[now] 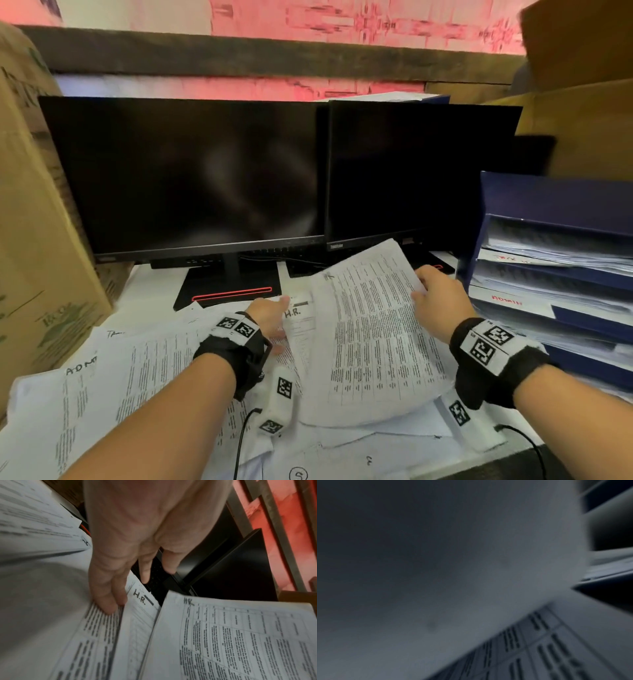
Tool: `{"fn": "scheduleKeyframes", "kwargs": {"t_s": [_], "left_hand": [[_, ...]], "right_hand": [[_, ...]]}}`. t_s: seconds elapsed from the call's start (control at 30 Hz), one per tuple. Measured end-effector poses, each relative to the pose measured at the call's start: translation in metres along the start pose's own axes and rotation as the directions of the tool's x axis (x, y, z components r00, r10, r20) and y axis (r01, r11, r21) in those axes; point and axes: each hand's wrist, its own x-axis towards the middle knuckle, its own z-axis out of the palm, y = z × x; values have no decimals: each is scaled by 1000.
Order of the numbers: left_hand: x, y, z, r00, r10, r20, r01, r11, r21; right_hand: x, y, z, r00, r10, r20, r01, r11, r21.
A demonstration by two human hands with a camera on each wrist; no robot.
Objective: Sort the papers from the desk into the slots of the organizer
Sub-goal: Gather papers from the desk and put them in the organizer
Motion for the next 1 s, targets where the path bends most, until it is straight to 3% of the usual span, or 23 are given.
{"fn": "scheduleKeyframes", "kwargs": {"t_s": [0.17,0.3,0.47,0.53,0.67,0.77,0.83,0.9,1.0], "left_hand": [[5,-8,21,998,-42,44,42,999,-8],[6,-15,30,995,58,87,-68,991,116],[-3,0,12,968,250,1,-248,958,142],[-14,7,-2,949,312,-44,-310,949,58],[-39,15,-22,925,377,54,-339,878,-337],[-60,22,-27,883,458,103,-408,857,-314],[-69,27,-27,874,484,45,-450,840,-302],[-76,34,-26,866,499,-36,-481,809,-338],[-88,44,-27,830,554,-67,-536,758,-373]], "right_hand": [[-9,1,-3,1000,-1,0,1,994,-107],[-8,10,-3,997,79,6,-79,997,-8],[-1,12,-14,993,114,-37,-100,956,275],[-2,8,-17,993,112,-41,-84,900,427],[-5,-2,-14,992,127,-10,-92,773,628],[-10,-15,-7,994,105,37,-100,698,709],[-13,-27,-4,995,90,31,-82,656,751],[-14,-38,-5,995,92,-34,-36,667,744],[-17,-54,-12,967,114,-230,67,753,655]]}}
